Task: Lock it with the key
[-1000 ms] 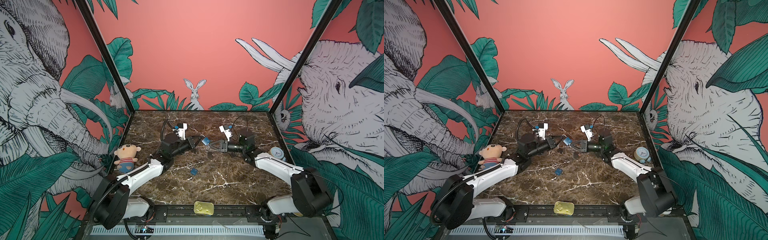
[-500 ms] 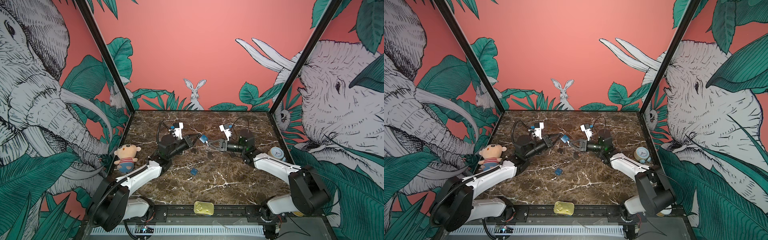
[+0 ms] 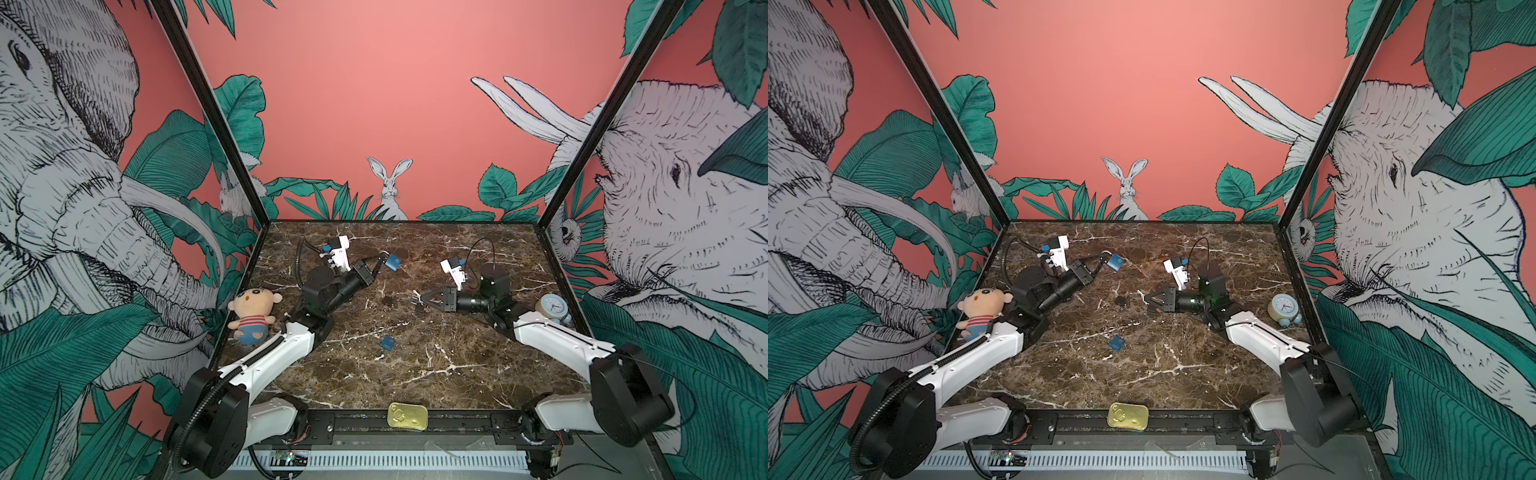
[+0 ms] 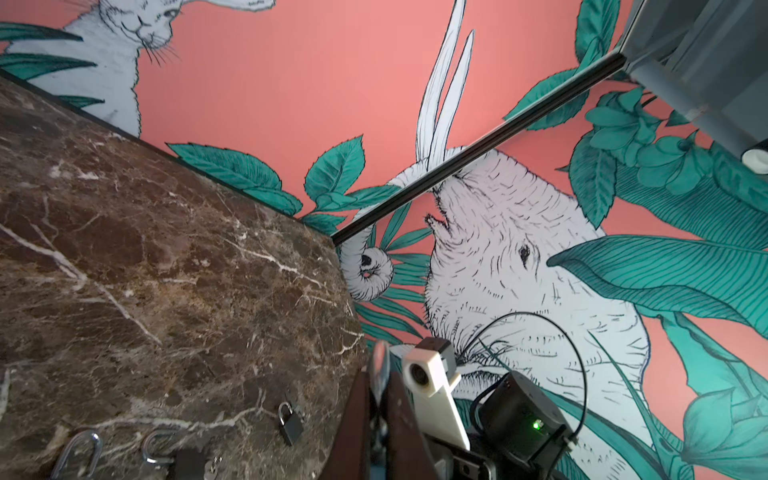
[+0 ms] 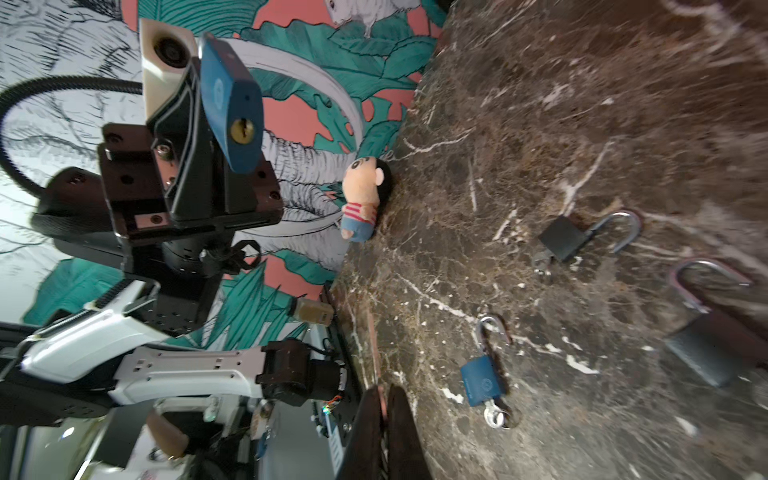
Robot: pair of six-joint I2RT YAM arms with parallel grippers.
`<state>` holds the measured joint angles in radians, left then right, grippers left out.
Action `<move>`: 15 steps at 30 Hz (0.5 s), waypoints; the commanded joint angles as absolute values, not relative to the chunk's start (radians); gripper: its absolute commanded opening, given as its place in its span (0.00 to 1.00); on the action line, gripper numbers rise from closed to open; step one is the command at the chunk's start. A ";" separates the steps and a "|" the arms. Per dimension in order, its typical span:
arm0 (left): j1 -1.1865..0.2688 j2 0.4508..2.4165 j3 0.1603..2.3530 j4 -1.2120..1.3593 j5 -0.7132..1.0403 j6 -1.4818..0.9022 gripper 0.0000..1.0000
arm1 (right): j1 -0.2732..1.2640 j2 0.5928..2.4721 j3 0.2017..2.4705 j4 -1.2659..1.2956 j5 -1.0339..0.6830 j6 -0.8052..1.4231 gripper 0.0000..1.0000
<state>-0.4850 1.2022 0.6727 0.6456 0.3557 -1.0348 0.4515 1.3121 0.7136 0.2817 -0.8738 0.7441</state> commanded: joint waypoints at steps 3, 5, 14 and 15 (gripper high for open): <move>-0.513 1.256 0.772 0.483 0.514 -0.968 0.00 | 0.406 1.148 0.752 -0.073 -0.630 0.556 0.00; -0.550 1.286 0.778 0.458 0.526 -0.947 0.00 | 0.376 1.097 0.749 -0.169 -0.581 0.538 0.00; -0.771 1.481 0.870 0.352 0.502 -0.869 0.00 | 0.247 0.928 0.702 -0.468 -0.430 0.519 0.00; -0.787 1.511 0.880 0.364 0.506 -0.876 0.00 | 0.230 0.906 0.691 -0.488 -0.419 0.524 0.00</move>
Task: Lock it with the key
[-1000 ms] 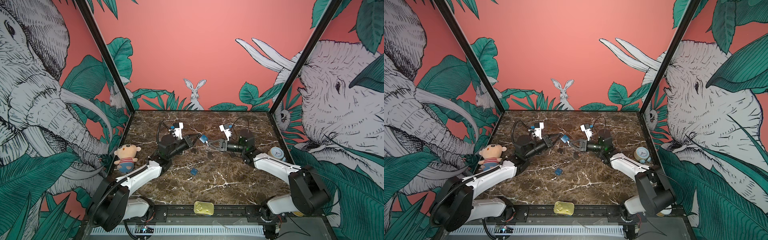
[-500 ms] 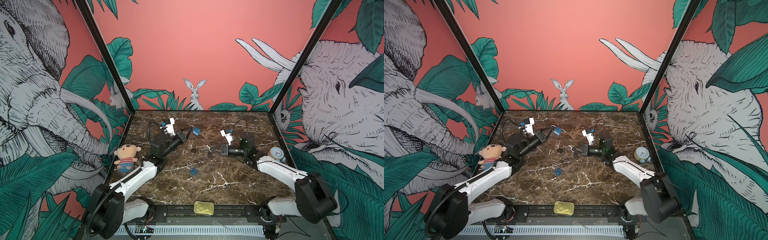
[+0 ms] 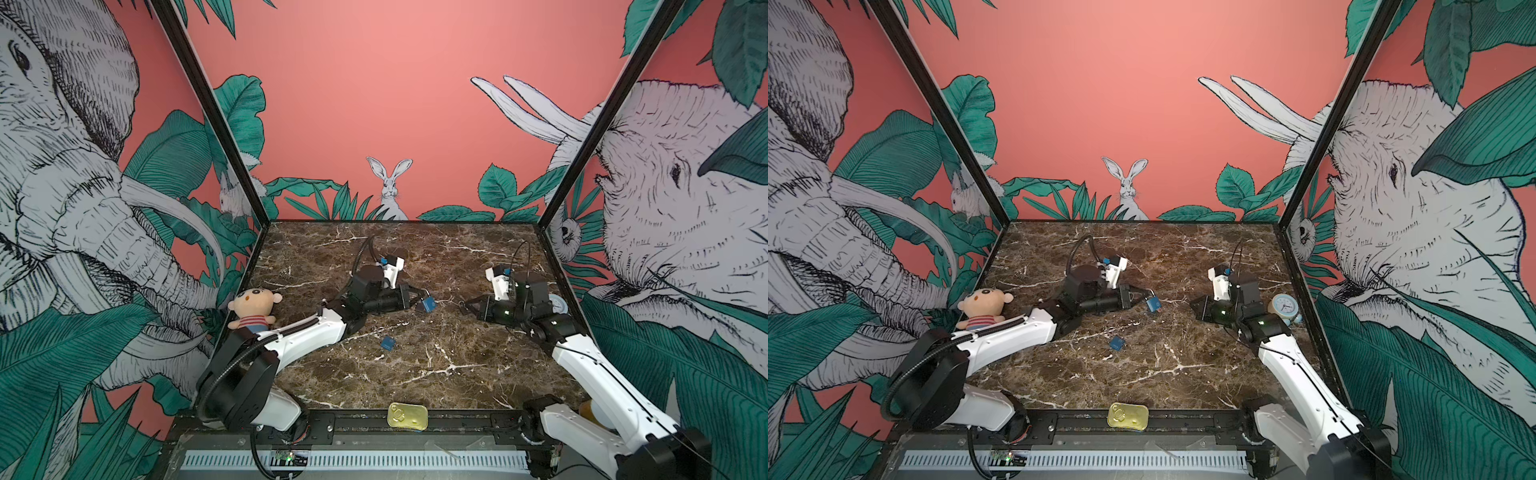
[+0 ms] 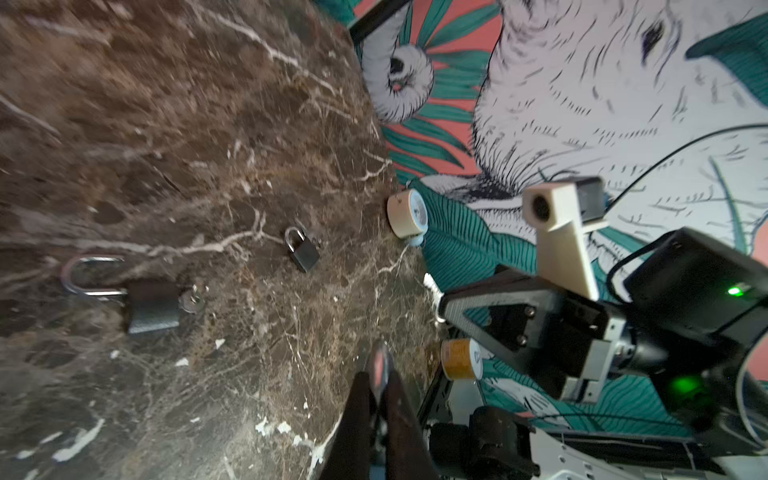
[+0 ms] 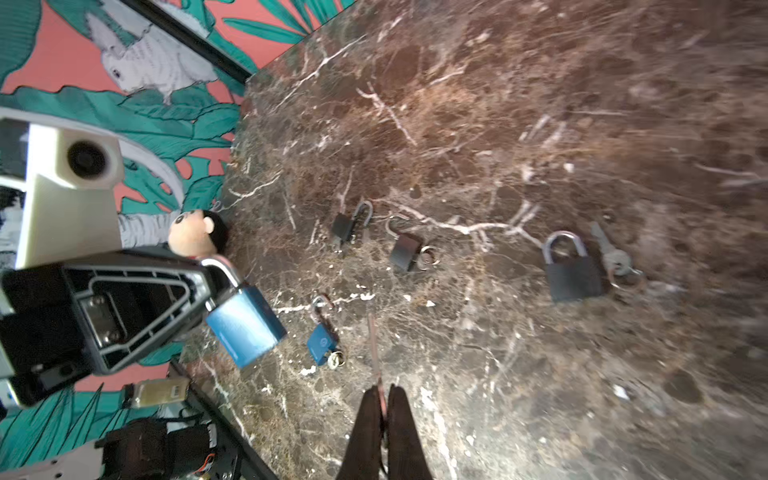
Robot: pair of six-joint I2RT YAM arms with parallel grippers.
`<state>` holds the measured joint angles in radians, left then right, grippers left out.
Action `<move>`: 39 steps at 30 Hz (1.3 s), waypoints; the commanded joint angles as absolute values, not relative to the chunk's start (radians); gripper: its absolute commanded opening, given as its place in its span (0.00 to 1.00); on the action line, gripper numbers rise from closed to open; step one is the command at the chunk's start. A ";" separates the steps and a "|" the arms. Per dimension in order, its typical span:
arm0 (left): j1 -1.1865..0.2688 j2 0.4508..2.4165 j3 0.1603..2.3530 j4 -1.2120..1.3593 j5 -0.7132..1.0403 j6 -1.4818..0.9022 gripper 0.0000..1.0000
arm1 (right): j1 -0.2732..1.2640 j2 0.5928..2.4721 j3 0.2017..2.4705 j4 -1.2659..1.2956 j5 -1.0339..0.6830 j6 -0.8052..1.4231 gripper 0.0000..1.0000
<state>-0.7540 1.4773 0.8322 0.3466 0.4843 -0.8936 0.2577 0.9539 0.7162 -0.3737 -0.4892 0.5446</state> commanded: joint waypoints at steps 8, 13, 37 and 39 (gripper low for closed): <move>-0.896 1.753 1.040 0.332 0.525 -0.892 0.00 | 0.130 0.795 0.638 -0.605 -0.379 0.526 0.00; -0.929 1.890 1.116 0.342 0.535 -0.949 0.00 | 0.099 0.754 0.622 -0.627 -0.378 0.525 0.00; -0.985 2.152 1.276 0.356 0.522 -1.095 0.00 | 0.077 0.810 0.581 -0.556 -0.442 0.523 0.00; -0.985 2.154 1.273 0.353 0.516 -1.096 0.02 | 0.076 0.813 0.572 -0.547 -0.445 0.529 0.00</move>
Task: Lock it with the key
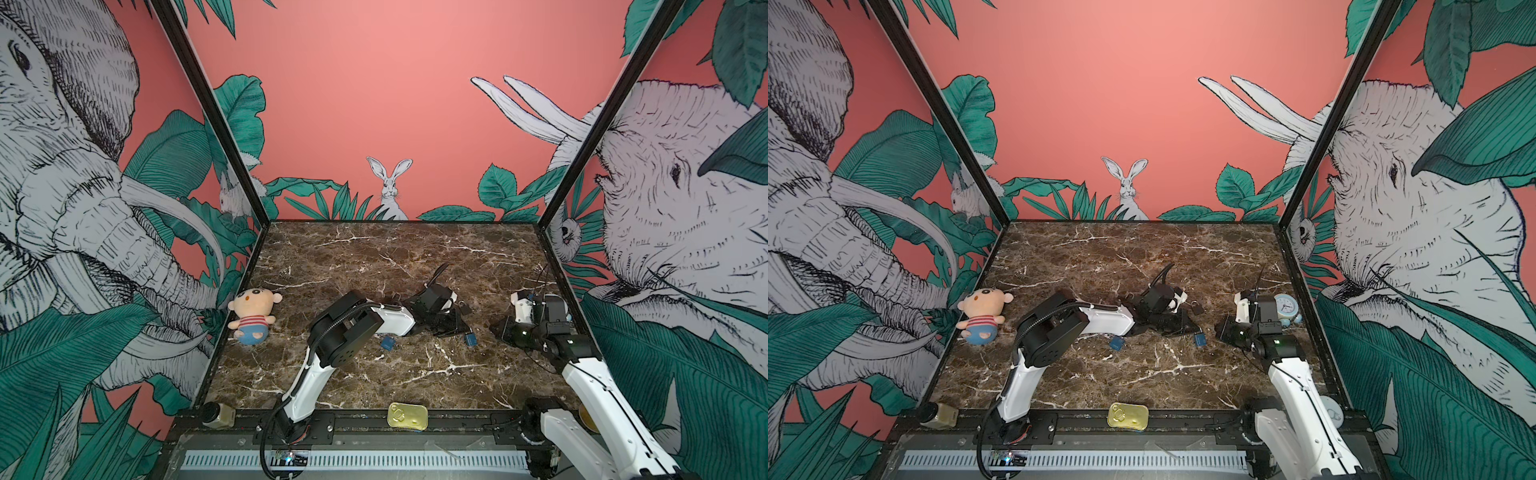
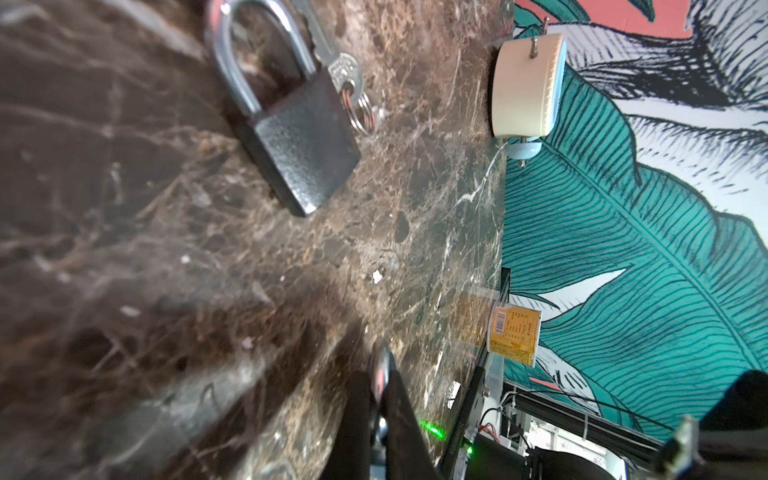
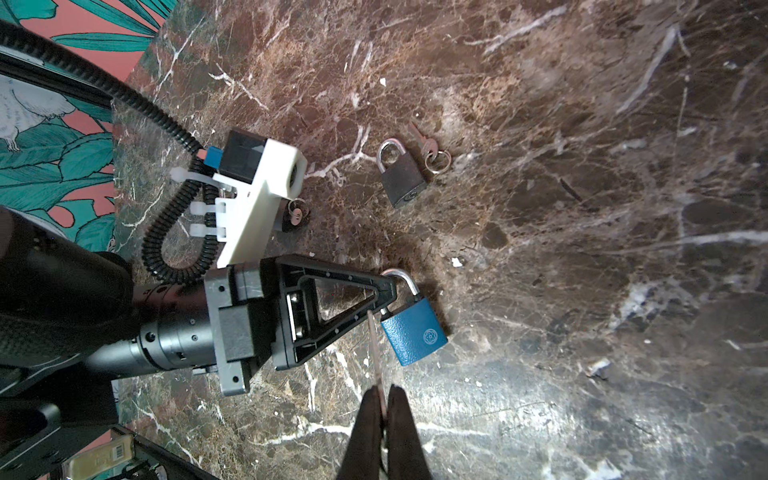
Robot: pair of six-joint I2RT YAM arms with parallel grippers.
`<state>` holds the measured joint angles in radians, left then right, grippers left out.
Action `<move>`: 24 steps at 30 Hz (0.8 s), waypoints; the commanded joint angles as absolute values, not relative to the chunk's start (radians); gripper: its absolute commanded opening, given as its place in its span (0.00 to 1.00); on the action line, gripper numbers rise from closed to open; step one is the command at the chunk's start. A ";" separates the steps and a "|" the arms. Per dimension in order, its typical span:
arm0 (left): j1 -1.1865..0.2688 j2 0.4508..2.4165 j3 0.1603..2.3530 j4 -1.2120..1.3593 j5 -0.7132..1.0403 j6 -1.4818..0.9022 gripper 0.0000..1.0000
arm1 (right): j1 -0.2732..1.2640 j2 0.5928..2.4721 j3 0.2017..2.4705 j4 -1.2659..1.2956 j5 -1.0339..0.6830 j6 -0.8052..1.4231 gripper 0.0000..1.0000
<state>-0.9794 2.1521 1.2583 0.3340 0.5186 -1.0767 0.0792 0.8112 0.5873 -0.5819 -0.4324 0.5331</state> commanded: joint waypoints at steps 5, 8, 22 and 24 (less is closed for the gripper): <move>-0.985 2.148 1.264 0.341 0.497 -1.095 0.17 | 0.076 0.822 0.558 -0.528 -0.457 0.535 0.00; -0.985 2.146 1.259 0.336 0.490 -1.095 0.24 | 0.076 0.838 0.546 -0.509 -0.468 0.534 0.00; -0.960 2.030 1.180 0.283 0.409 -1.058 0.25 | 0.076 0.933 0.445 -0.365 -0.462 0.547 0.00; -0.956 2.016 1.177 0.272 0.404 -1.044 0.25 | 0.077 0.950 0.431 -0.334 -0.464 0.553 0.00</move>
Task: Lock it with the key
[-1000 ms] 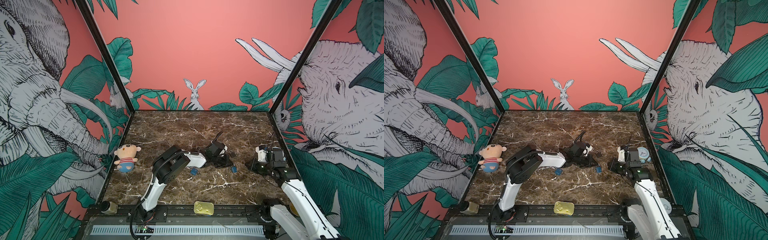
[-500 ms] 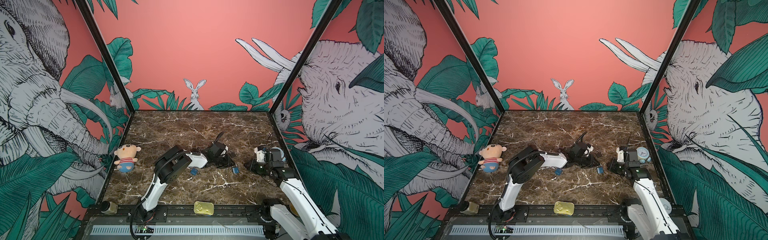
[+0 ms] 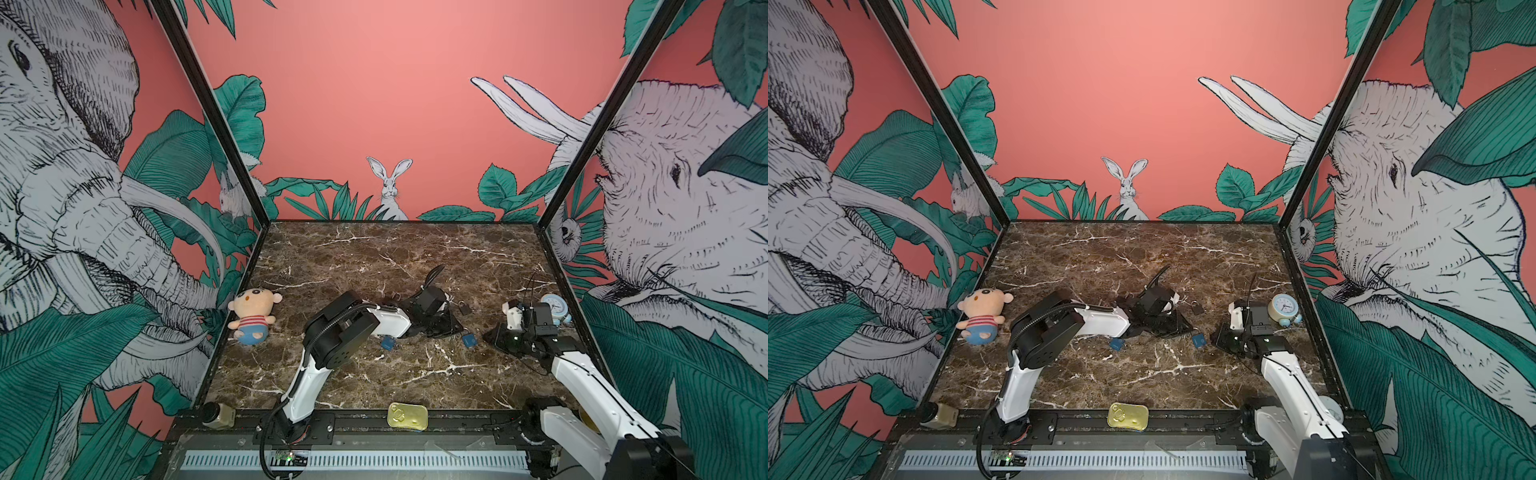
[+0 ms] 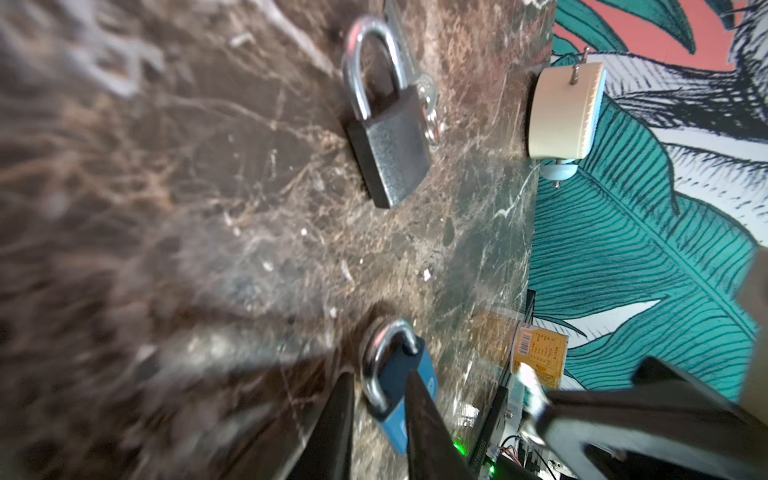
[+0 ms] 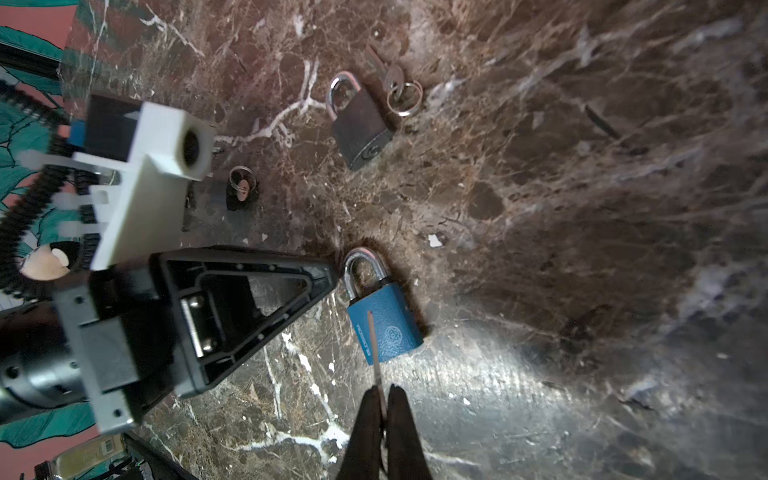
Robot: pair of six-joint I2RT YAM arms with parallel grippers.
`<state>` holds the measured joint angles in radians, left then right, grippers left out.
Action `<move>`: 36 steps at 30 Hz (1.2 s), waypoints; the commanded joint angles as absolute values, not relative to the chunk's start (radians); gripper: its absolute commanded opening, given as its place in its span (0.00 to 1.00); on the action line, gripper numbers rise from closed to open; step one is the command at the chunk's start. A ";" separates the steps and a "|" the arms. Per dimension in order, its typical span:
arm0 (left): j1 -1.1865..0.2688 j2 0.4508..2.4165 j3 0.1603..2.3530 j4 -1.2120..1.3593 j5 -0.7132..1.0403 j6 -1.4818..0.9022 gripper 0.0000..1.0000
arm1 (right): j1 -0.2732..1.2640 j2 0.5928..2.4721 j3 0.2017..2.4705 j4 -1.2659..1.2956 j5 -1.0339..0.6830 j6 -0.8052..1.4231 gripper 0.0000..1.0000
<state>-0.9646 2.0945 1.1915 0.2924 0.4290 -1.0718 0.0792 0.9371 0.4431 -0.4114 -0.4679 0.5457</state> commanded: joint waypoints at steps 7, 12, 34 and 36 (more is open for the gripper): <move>-0.945 1.957 1.150 0.274 0.375 -1.003 0.25 | 0.077 1.034 0.412 -0.224 -0.466 0.563 0.00; -0.937 1.905 1.134 0.266 0.350 -0.958 0.25 | 0.078 1.111 0.411 -0.155 -0.469 0.566 0.00; -0.873 1.769 1.000 0.276 0.315 -0.931 0.25 | 0.116 1.155 0.425 -0.166 -0.370 0.572 0.17; -0.864 1.749 0.986 0.277 0.310 -0.926 0.25 | 0.127 1.136 0.436 -0.194 -0.355 0.568 0.17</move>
<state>-0.8761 1.8160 1.0107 0.2680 0.3290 -0.9424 0.1131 1.1645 0.4160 -0.1501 -0.3969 0.5800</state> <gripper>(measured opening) 0.251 0.172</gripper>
